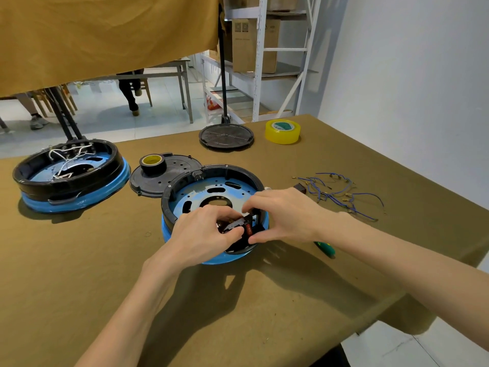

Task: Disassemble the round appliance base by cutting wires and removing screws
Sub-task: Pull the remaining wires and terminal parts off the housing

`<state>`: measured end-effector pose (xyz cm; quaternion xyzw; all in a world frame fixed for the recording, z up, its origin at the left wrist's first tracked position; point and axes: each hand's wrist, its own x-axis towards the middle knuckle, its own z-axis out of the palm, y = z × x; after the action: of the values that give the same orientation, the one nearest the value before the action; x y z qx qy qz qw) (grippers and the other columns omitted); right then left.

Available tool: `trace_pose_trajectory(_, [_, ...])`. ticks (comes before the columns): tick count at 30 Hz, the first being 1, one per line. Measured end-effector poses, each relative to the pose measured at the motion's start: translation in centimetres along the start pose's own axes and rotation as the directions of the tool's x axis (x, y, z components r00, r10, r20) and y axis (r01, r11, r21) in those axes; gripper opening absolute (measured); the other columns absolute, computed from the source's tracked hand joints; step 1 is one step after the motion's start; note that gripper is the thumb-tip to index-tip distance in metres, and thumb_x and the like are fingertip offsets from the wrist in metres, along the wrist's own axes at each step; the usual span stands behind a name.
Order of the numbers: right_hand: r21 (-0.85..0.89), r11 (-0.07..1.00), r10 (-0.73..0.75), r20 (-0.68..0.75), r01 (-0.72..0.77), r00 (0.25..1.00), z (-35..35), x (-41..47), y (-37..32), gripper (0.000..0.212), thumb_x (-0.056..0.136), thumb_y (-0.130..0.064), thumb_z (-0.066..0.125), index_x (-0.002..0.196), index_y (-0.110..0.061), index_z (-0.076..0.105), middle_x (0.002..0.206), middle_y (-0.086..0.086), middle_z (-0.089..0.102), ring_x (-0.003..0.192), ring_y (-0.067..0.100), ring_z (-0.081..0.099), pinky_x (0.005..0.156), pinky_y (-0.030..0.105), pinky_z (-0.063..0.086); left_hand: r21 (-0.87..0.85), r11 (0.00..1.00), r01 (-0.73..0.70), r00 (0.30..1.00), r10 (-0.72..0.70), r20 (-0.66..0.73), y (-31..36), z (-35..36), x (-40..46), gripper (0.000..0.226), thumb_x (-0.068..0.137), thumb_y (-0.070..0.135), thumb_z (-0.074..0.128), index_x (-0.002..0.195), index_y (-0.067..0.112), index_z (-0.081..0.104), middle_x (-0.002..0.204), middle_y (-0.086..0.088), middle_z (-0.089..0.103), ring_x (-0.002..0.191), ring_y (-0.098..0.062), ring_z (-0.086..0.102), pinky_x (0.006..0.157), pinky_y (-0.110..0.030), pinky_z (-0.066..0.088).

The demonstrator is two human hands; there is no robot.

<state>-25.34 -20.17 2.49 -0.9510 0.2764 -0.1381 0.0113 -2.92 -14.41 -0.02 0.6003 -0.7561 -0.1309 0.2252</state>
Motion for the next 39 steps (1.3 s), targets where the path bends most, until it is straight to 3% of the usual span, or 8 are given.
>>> trace_pose_trajectory(4, [0.108, 0.993, 0.041, -0.031, -0.037, 0.999, 0.0, -0.3, -0.2, 0.04, 0.088, -0.059, 0.067, 0.116, -0.031, 0.068, 0.109, -0.015, 0.07, 0.1, 0.003, 0.061, 0.081, 0.029, 0.055, 0.009, 1.0, -0.021, 1.0, 0.021, -0.023, 0.1, 0.2, -0.1, 0.044, 0.083, 0.067, 0.048, 0.116, 0.047, 0.069, 0.094, 0.027, 0.07, 0.091, 0.002, 0.065, 0.072, -0.03, 0.058])
trace_pose_trajectory(11, [-0.089, 0.994, -0.072, -0.098, 0.063, 0.993, 0.3, 0.0, -0.4, 0.037, 0.085, -0.048, 0.078, 0.11, -0.023, 0.068, 0.1, -0.007, 0.07, 0.09, 0.014, 0.065, 0.064, 0.021, 0.043, -0.031, 0.999, -0.022, 0.998, 0.02, -0.057, -0.1, 0.3, -0.1, 0.041, 0.079, 0.067, 0.05, 0.11, 0.05, 0.069, 0.09, 0.034, 0.068, 0.092, 0.013, 0.061, 0.074, -0.026, 0.056])
trace_pose_trajectory(18, [0.166, 0.986, 0.041, -0.218, -0.004, 0.975, 2.1, -2.6, -1.2, 0.033, 0.09, -0.034, 0.078, 0.113, -0.013, 0.069, 0.128, 0.003, 0.062, 0.115, 0.018, 0.061, 0.091, 0.037, 0.055, -0.022, 0.998, -0.052, 0.997, 0.05, -0.05, -0.1, 0.3, 0.0, 0.035, 0.085, 0.061, 0.053, 0.112, 0.048, 0.072, 0.092, 0.031, 0.069, 0.089, 0.005, 0.063, 0.068, -0.029, 0.057])
trace_pose_trajectory(23, [0.166, 0.977, 0.182, -0.321, -0.134, 0.929, 2.8, -2.6, -3.6, 0.022, 0.091, -0.04, 0.073, 0.095, -0.02, 0.065, 0.089, -0.01, 0.057, 0.081, 0.005, 0.051, 0.071, 0.017, 0.04, -0.024, 0.998, -0.06, 0.996, 0.059, -0.065, -0.2, 0.3, -0.1, 0.037, 0.083, 0.062, 0.049, 0.111, 0.049, 0.07, 0.091, 0.031, 0.069, 0.091, 0.004, 0.064, 0.071, -0.03, 0.058])
trace_pose_trajectory(26, [0.383, 0.894, 0.337, -0.237, -0.231, 0.911, 3.1, -2.5, -4.7, 0.015, 0.094, -0.029, 0.073, 0.095, -0.021, 0.061, 0.079, -0.012, 0.062, 0.071, 0.007, 0.06, 0.061, 0.022, 0.051, -0.002, 0.998, -0.065, 0.994, 0.064, -0.094, -0.2, 0.4, -0.2, 0.041, 0.082, 0.062, 0.047, 0.112, 0.047, 0.071, 0.089, 0.033, 0.067, 0.085, 0.01, 0.061, 0.066, -0.022, 0.053])
trace_pose_trajectory(29, [0.421, 0.886, 0.352, -0.34, -0.194, 0.872, 2.8, -2.7, -5.8, 0.013, 0.091, -0.018, 0.073, 0.089, -0.019, 0.061, 0.072, -0.013, 0.061, 0.069, 0.01, 0.061, 0.058, 0.019, 0.05, 0.032, 0.994, -0.105, 0.979, 0.109, -0.173, 0.2, 0.6, -1.0, 0.037, 0.084, 0.059, 0.048, 0.109, 0.045, 0.071, 0.09, 0.029, 0.07, 0.079, 0.009, 0.062, 0.061, -0.014, 0.046])
trace_pose_trajectory(33, [0.455, 0.882, 0.316, -0.39, -0.118, 0.865, 1.9, -3.7, -6.0, 0.013, 0.091, -0.022, 0.071, 0.088, -0.025, 0.058, 0.073, -0.015, 0.059, 0.068, 0.011, 0.062, 0.058, 0.016, 0.047, 0.08, 0.983, -0.166, 0.946, 0.182, -0.268, 0.5, 1.0, -1.4, 0.035, 0.087, 0.053, 0.052, 0.108, 0.036, 0.075, 0.093, 0.021, 0.074, 0.086, 0.0, 0.066, 0.071, -0.025, 0.056])
trace_pose_trajectory(39, [0.539, 0.713, 0.684, -0.393, -0.448, 0.615, 1.9, -5.5, 1.8, 0.011, 0.092, -0.02, 0.074, 0.089, -0.018, 0.064, 0.076, -0.008, 0.067, 0.071, 0.01, 0.061, 0.064, 0.025, 0.049, 0.278, 0.942, -0.189, 0.865, 0.294, -0.407, 0.7, 2.6, -1.8, 0.03, 0.09, 0.045, 0.058, 0.103, 0.028, 0.079, 0.095, 0.012, 0.076, 0.097, -0.011, 0.067, 0.1, -0.037, 0.041])
